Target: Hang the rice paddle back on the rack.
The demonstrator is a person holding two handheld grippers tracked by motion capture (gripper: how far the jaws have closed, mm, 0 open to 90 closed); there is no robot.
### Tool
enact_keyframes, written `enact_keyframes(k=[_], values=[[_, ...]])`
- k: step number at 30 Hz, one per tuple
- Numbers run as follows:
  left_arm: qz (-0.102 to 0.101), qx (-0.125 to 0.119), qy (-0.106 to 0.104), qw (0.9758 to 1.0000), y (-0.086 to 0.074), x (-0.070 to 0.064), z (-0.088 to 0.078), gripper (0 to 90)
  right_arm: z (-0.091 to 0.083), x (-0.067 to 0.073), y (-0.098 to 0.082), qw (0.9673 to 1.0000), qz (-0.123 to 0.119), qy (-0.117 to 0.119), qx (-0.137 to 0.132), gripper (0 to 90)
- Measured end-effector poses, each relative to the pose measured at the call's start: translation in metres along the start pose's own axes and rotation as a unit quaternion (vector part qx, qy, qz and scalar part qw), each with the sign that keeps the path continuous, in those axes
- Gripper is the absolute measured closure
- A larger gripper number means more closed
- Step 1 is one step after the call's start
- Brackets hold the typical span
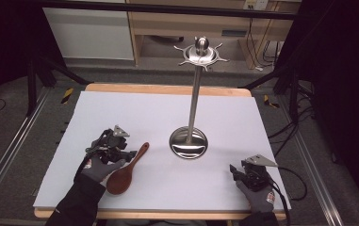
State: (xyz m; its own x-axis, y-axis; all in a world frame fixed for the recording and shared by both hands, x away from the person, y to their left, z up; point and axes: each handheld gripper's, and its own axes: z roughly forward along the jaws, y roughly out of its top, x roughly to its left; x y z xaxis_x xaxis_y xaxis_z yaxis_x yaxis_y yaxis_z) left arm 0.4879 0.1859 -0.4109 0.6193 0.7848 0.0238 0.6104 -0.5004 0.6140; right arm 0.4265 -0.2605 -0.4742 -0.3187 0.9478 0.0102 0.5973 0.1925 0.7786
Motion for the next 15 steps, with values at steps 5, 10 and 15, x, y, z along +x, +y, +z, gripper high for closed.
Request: enact_keyframes(k=[5, 10, 15], values=[[0.007, 0.013, -0.002, 0.9999, 0.0, -0.001, 0.005, 51.3, 0.0, 0.0, 0.0, 1.0, 0.002, 0.003, 0.002, 48.3], [0.011, 0.026, -0.004, 0.9996, 0.0, -0.004, 0.009, 52.3, 0.0, 0.0, 0.0, 1.0, 0.004, 0.006, 0.004, 49.0], [0.014, 0.041, -0.007, 0.9991, 0.0, -0.005, 0.017, 53.2, 0.0, 0.0, 0.0, 0.9999, 0.003, 0.009, 0.005, 50.6]])
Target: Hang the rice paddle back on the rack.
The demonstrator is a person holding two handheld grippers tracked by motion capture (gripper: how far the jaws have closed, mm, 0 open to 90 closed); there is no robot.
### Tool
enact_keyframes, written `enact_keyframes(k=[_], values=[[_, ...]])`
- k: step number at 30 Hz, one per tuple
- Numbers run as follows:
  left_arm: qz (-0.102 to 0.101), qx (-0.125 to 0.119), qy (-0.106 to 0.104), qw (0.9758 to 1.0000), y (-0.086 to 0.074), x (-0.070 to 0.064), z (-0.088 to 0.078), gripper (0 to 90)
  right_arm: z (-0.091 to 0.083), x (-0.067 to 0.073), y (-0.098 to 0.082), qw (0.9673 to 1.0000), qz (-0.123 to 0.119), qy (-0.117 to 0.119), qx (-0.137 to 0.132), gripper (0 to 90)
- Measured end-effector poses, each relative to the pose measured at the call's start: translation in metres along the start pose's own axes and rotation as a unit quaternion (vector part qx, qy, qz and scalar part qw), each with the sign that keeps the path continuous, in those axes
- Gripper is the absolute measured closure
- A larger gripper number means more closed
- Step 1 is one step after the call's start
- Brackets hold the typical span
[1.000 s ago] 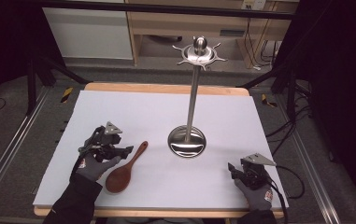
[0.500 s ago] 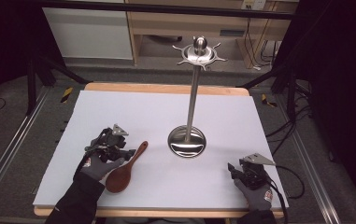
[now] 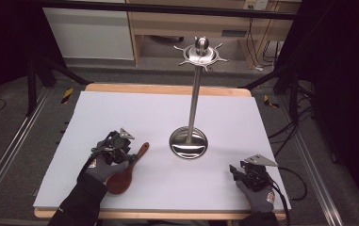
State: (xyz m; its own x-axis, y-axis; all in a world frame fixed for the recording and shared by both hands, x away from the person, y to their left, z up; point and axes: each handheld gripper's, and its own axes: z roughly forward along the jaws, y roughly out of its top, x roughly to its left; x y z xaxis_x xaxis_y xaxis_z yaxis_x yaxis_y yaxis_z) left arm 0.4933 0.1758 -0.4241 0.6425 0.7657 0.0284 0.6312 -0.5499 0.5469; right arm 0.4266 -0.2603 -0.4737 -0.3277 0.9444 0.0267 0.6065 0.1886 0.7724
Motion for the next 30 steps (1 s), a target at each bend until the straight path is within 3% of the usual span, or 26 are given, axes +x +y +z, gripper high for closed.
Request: enact_keyframes(k=[10, 30], values=[[0.01, 0.032, -0.004, 0.9994, 0.001, -0.002, 0.011, 57.1, 0.0, 0.0, 0.0, 1.0, 0.0, 0.005, 0.003, 52.9], [0.005, 0.073, -0.012, 0.9973, 0.003, 0.0, 0.031, 67.7, 0.0, 0.0, 0.0, 1.0, -0.003, 0.007, 0.007, 54.6]])
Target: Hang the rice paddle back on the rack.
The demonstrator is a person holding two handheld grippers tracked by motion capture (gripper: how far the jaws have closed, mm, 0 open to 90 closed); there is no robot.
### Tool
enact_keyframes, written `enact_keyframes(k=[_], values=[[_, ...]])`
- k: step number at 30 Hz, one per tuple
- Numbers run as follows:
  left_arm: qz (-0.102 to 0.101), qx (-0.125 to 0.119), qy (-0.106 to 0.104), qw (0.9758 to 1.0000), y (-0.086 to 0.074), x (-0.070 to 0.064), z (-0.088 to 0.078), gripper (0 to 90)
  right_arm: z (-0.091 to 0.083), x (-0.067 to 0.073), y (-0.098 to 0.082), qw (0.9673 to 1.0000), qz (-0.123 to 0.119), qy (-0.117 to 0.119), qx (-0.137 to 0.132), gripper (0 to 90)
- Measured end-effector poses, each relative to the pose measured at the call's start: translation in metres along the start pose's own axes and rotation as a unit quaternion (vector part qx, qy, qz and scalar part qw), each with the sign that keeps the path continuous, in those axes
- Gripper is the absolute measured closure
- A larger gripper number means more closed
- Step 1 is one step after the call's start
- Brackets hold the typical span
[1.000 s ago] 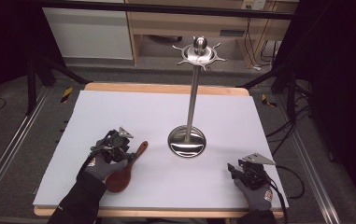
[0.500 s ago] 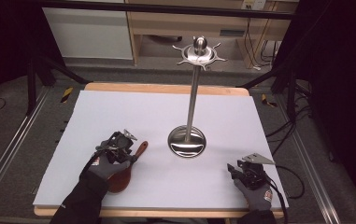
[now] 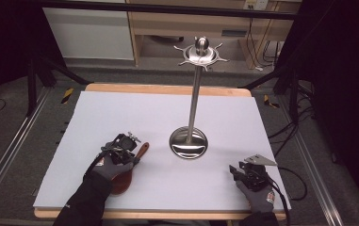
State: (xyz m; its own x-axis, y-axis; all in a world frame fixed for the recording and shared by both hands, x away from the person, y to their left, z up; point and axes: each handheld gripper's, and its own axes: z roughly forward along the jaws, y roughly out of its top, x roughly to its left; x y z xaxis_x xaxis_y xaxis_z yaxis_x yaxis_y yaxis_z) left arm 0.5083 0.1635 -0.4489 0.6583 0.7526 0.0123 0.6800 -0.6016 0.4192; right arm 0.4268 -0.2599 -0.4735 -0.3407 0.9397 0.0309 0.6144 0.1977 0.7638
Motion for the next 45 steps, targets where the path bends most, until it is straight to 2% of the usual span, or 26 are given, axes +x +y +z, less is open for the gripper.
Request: enact_keyframes(k=[7, 17, 22, 37, 45], values=[[-0.003, 0.007, -0.003, 1.0, 0.002, -0.002, 0.002, 71.4, 0.0, 0.0, 0.0, 1.0, 0.001, 0.001, -0.001, 55.1], [-0.002, 0.021, 0.0, 0.9998, 0.006, -0.002, 0.004, 71.3, 0.0, 0.0, 0.0, 1.0, 0.001, 0.002, -0.001, 55.6], [-0.013, 0.025, -0.008, 0.9996, 0.007, 0.0, 0.004, 71.3, 0.0, 0.0, 0.0, 1.0, 0.002, 0.002, 0.0, 55.8], [-0.01, 0.035, 0.0, 0.9993, 0.01, -0.002, 0.004, 76.7, -0.001, -0.001, 0.001, 1.0, 0.007, 0.004, 0.0, 56.7], [-0.011, 0.043, -0.009, 0.999, 0.012, 0.001, 0.005, 76.2, -0.002, -0.002, 0.001, 0.9999, 0.007, 0.008, -0.003, 57.4]])
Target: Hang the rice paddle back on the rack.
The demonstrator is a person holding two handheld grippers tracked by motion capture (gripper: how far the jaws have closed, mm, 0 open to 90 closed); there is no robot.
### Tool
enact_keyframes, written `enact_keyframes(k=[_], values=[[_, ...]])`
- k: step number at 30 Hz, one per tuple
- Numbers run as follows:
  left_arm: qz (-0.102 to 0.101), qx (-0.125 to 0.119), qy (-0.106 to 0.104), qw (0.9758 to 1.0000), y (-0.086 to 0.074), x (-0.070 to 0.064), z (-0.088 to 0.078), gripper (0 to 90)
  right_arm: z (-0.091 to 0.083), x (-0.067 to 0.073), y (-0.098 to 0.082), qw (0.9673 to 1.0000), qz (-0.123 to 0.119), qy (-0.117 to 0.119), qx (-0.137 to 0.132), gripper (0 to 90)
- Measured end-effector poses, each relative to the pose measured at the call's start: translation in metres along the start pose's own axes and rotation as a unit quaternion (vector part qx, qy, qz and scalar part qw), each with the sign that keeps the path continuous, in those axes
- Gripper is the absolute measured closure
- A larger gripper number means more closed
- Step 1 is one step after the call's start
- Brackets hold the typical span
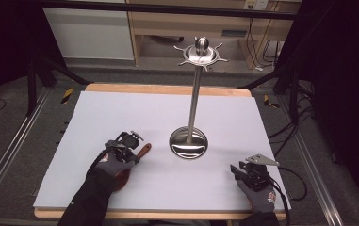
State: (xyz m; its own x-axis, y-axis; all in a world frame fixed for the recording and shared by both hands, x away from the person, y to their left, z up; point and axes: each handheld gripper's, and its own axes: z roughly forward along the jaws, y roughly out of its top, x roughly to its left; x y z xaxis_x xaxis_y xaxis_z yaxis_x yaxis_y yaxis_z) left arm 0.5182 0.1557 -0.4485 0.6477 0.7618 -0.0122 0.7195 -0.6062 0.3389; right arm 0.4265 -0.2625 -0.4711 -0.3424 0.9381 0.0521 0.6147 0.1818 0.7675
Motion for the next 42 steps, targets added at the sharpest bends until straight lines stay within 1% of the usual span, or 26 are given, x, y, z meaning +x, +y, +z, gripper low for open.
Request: enact_keyframes(k=[4, 5, 6, 7, 8, 9, 16, 20, 21, 24, 28, 29, 30, 32, 33, 35, 39, 40, 41, 42], values=[[-0.002, 0.0, -0.006, 1.0, 0.0, 0.001, 0.0, 76.4, 0.001, 0.001, 0.0, 1.0, 0.0, 0.001, 0.003, 57.8], [0.001, 0.008, -0.004, 1.0, 0.002, 0.001, 0.0, 76.6, 0.001, 0.001, 0.0, 1.0, -0.001, 0.0, 0.003, 57.8], [0.001, 0.008, -0.004, 1.0, 0.002, 0.001, 0.0, 76.7, 0.001, 0.001, 0.0, 1.0, -0.001, 0.0, 0.003, 57.8], [0.006, 0.015, 0.002, 0.9999, 0.004, 0.0, 0.0, 76.8, 0.001, 0.0, 0.0, 1.0, 0.0, 0.002, 0.004, 58.0], [0.006, 0.015, 0.002, 0.9999, 0.004, 0.0, 0.0, 76.9, 0.001, 0.0, 0.0, 1.0, 0.0, 0.002, 0.004, 58.0], [0.005, 0.02, 0.001, 0.9998, 0.005, -0.001, 0.0, 77.0, 0.001, 0.0, 0.0, 1.0, -0.001, 0.003, 0.005, 58.2], [0.01, 0.021, 0.005, 0.9997, 0.006, -0.002, 0.0, 77.3, 0.001, -0.001, 0.0, 1.0, -0.002, 0.003, 0.004, 58.8], [0.007, 0.021, 0.004, 0.9997, 0.006, -0.002, 0.0, 77.4, 0.001, -0.001, 0.0, 1.0, 0.0, 0.003, 0.005, 58.9], [0.012, 0.022, 0.005, 0.9997, 0.006, -0.001, 0.0, 77.4, 0.001, -0.001, 0.0, 1.0, -0.001, 0.004, 0.005, 59.0], [0.012, 0.02, 0.003, 0.9997, 0.006, -0.001, 0.0, 77.4, 0.001, -0.001, 0.0, 1.0, 0.0, 0.004, 0.005, 59.1], [0.014, 0.013, 0.008, 0.9998, 0.004, -0.003, -0.001, 77.5, 0.001, -0.001, 0.0, 1.0, 0.002, 0.004, 0.004, 59.2], [0.016, 0.01, 0.011, 0.9998, 0.004, -0.003, -0.001, 77.5, 0.001, -0.001, 0.0, 1.0, 0.002, 0.004, 0.004, 59.2], [0.012, 0.003, 0.009, 0.9999, 0.003, -0.004, -0.002, 77.5, 0.001, -0.001, 0.0, 1.0, 0.002, 0.004, 0.004, 59.2], [0.014, 0.001, 0.01, 0.9999, 0.002, -0.004, -0.003, 77.5, 0.001, -0.001, 0.0, 1.0, 0.001, 0.004, 0.004, 59.3], [0.014, -0.005, 0.009, 0.9999, 0.001, -0.004, -0.006, 77.5, 0.0, -0.001, 0.0, 1.0, 0.005, 0.005, 0.005, 59.2], [0.018, -0.01, 0.009, 0.9997, 0.0, -0.003, -0.01, 77.6, 0.0, -0.002, 0.0, 1.0, 0.002, 0.004, 0.004, 59.3], [0.014, -0.025, 0.006, 0.9996, -0.006, -0.003, -0.015, 77.6, 0.0, -0.002, 0.0, 1.0, 0.002, 0.004, 0.004, 59.3], [0.014, -0.025, 0.006, 0.9996, -0.006, -0.003, -0.015, 77.6, 0.0, -0.002, 0.0, 1.0, 0.002, 0.004, 0.004, 59.3], [0.015, -0.032, 0.006, 0.9993, -0.009, -0.002, -0.018, 77.6, 0.0, -0.002, 0.0, 1.0, 0.003, 0.005, 0.004, 59.3], [0.015, -0.032, 0.006, 0.9993, -0.009, -0.002, -0.018, 77.6, 0.0, -0.002, 0.0, 1.0, 0.003, 0.005, 0.004, 59.3]])
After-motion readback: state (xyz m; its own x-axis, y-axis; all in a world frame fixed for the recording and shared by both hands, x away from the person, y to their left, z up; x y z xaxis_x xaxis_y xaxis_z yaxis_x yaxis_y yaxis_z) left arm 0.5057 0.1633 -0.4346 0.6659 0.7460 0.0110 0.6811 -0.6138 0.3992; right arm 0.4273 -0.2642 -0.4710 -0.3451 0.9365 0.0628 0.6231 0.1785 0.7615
